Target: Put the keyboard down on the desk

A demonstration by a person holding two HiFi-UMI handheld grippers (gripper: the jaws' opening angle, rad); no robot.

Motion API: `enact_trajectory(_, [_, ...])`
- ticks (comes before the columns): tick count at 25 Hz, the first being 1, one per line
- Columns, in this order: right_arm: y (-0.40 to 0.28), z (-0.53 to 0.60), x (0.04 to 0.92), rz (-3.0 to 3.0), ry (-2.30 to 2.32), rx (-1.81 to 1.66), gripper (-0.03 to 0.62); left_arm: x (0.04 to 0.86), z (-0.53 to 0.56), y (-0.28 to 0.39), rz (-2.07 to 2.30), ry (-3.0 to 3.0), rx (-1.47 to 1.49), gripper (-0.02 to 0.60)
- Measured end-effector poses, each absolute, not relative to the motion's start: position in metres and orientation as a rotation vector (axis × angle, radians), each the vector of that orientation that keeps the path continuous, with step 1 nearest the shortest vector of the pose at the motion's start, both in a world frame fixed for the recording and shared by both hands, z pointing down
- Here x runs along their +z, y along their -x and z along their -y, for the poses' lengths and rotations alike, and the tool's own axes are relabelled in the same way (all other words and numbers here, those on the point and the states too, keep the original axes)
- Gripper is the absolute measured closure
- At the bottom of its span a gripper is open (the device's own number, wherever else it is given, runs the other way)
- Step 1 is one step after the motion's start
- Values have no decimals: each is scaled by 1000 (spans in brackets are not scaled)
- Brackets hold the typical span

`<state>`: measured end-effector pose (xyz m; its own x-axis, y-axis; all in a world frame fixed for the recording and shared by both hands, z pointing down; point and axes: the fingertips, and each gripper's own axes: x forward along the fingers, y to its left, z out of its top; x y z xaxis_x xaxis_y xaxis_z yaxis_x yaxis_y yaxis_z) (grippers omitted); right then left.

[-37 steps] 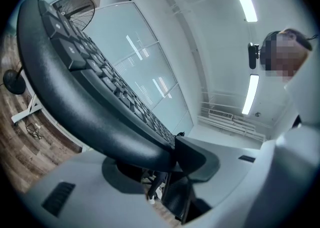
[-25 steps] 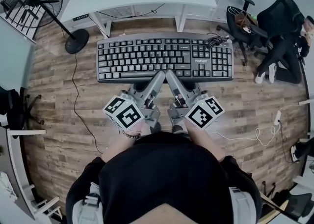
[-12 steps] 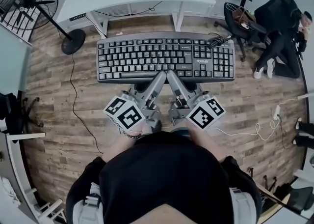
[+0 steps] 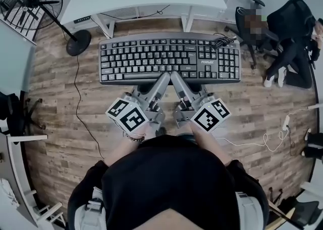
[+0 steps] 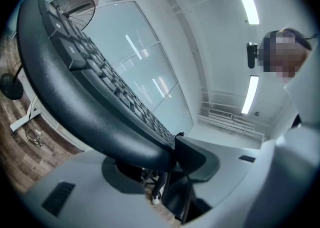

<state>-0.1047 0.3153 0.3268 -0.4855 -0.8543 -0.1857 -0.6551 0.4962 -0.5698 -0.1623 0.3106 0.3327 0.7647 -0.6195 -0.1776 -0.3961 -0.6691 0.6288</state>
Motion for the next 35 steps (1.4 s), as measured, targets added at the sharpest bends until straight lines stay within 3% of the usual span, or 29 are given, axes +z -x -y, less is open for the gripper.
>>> enact_trajectory(8, [90,-271,329,-2297,1225,-607,413,334,-267,147,774,-2375,-524,400])
enact_trajectory(22, [-28,-113,305,-2298,1214,-663,413,310,-110,30,802,-2345,-494,400])
enact_trajectory(35, [-33,-98,308,-2350,1165,-580,411,314,-97,24,812,-2389,-589,400])
